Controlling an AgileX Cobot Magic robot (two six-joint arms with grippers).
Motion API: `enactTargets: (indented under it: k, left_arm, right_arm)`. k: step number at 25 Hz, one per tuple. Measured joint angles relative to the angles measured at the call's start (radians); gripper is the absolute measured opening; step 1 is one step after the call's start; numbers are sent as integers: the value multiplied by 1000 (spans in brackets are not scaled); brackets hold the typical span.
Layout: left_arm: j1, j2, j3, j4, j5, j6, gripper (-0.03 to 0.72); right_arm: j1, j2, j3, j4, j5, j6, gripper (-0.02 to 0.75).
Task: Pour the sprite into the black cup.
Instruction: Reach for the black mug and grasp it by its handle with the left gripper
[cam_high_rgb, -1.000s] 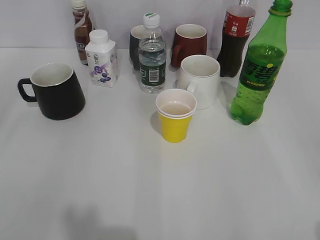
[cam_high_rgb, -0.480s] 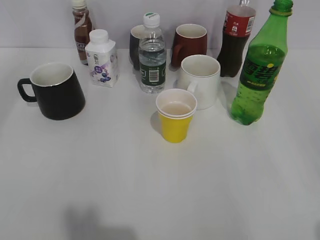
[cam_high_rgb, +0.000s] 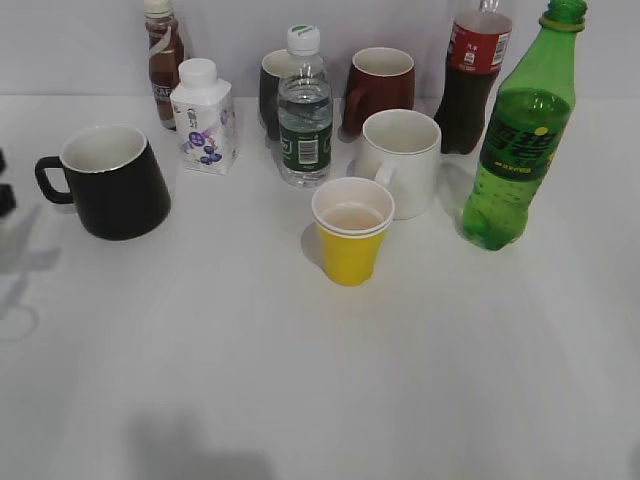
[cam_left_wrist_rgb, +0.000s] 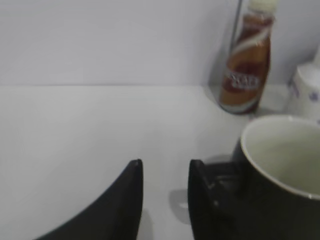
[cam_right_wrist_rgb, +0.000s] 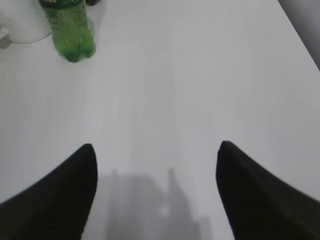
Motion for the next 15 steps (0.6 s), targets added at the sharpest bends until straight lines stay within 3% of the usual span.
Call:
enactTargets:
  k: [7,15]
  left_arm:
    - [0,247,0,115,-301,0,276]
    - [0,360,0,124,-401,13,302]
  right_arm:
    - [0,0,0,0,0,0,555]
    - [0,0,0,0,0,0,555]
